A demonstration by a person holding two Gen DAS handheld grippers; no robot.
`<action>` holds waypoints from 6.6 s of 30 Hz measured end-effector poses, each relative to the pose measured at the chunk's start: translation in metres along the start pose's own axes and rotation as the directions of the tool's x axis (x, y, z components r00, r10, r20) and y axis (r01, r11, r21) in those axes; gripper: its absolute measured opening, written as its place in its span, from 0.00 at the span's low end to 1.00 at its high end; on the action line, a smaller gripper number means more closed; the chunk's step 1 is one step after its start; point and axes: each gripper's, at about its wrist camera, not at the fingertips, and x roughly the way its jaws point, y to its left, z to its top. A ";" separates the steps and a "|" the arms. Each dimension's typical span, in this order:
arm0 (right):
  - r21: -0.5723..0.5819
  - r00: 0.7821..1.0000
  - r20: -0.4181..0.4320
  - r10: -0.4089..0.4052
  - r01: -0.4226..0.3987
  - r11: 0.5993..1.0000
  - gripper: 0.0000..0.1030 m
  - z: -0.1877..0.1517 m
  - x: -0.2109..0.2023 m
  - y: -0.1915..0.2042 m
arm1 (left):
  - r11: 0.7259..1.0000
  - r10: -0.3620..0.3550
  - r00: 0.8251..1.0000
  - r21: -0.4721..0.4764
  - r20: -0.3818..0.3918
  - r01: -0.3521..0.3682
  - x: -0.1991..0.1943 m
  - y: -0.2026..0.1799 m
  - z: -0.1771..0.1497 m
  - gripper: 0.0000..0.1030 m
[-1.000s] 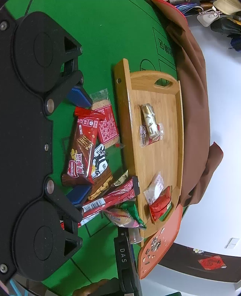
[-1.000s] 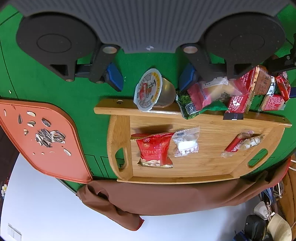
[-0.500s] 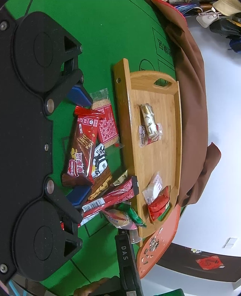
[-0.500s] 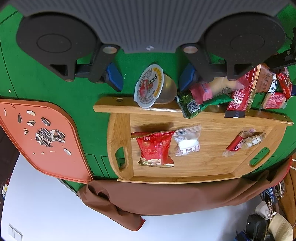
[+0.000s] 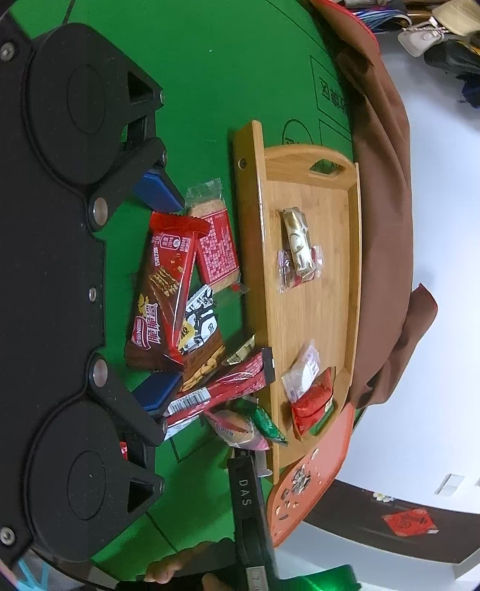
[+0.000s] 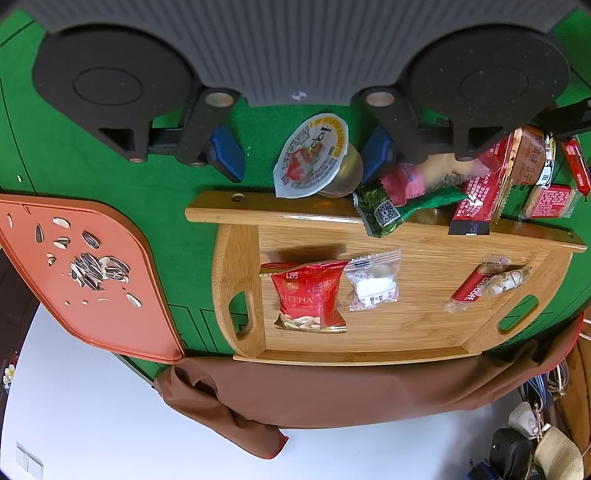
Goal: Organize snacks
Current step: 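Grasp the red chocolate bar with the left tool while the right tool grasps the jelly cup, then carry the chocolate bar and jelly cup onto the bamboo tray and open both tools, then move both tools back over the remaining snack pile, then grasp the peanut snack pack with the left tool while the right tool grasps the pink biscuit pack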
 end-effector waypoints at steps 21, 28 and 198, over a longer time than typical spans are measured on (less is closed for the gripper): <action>0.000 1.000 0.009 0.006 -0.006 1.000 0.56 -0.002 -0.003 0.001 | 1.000 0.023 1.000 0.011 -0.007 -0.023 0.000 -0.007 0.003 0.64; 0.001 1.000 0.007 0.021 -0.021 1.000 0.48 -0.006 -0.012 0.004 | 1.000 0.026 1.000 0.002 0.004 -0.026 -0.008 -0.006 0.005 0.63; -0.192 0.970 -0.050 0.237 -0.242 0.951 0.59 -0.034 -0.042 0.044 | 0.970 0.029 0.998 0.242 -0.050 -0.016 -0.006 -0.045 0.003 0.48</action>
